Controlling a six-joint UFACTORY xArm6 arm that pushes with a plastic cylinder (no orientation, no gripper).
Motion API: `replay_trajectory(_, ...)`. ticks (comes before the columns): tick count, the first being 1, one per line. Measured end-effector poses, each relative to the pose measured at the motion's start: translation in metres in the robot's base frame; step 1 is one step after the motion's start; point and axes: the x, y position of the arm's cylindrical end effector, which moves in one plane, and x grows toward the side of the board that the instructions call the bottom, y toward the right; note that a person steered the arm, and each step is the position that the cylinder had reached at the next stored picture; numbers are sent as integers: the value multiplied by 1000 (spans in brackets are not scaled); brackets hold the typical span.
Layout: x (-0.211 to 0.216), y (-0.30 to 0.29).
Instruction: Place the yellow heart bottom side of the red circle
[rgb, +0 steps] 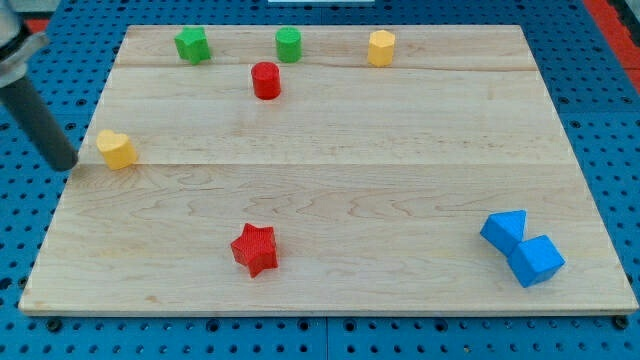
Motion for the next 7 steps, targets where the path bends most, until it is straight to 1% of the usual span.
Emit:
replay_trajectory(2, -33, 54)
replay_trajectory(4, -34, 161)
replay_trajectory(5, 15, 167)
replay_trajectory(6, 28, 272)
replay_trajectory(7, 23, 403)
